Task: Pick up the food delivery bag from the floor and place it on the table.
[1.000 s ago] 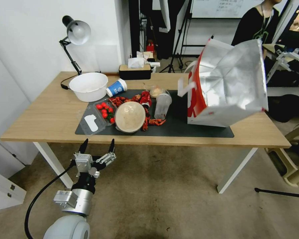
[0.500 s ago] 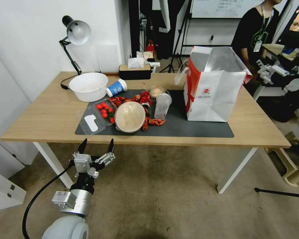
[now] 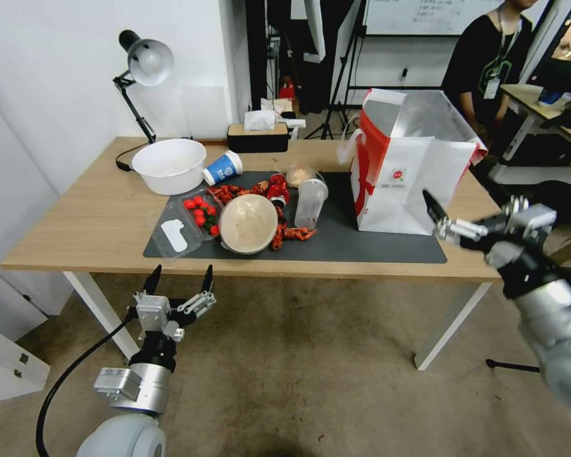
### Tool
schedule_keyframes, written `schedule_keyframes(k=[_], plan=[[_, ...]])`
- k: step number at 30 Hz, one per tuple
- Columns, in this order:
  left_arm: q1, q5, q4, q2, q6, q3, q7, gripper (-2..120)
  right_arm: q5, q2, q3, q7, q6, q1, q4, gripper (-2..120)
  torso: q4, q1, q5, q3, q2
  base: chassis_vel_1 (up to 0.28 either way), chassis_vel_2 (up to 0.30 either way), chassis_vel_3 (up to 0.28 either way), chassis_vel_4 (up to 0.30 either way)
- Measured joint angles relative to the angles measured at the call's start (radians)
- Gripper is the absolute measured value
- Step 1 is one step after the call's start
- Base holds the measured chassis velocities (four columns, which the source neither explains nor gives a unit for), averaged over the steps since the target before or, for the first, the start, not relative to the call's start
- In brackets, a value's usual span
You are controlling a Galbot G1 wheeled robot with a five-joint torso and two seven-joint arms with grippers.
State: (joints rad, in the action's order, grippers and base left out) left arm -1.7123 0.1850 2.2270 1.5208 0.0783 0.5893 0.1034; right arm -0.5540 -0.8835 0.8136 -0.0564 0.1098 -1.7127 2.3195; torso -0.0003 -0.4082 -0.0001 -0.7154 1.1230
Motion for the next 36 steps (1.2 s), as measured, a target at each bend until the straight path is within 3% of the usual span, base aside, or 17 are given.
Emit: schedule_keyframes(k=[14, 36], plan=[[0.003, 0.002, -0.012, -0.003, 0.003, 0.001, -0.001, 100, 0.241, -0.179, -0.116, -0.134, 0.049, -0.076, -0.048, 100, 0.0004, 0.0, 0.0, 0.0, 0.0, 0.0, 0.0, 0.0, 0.0], [0.008, 0.005, -0.03, -0.005, 0.011, 0.008, -0.004, 100, 0.307, -0.255, -0.234, -0.2, 0.056, -0.073, -0.113, 100, 0.0003, 0.0, 0.0, 0.0, 0.0, 0.0, 0.0, 0.0, 0.0]])
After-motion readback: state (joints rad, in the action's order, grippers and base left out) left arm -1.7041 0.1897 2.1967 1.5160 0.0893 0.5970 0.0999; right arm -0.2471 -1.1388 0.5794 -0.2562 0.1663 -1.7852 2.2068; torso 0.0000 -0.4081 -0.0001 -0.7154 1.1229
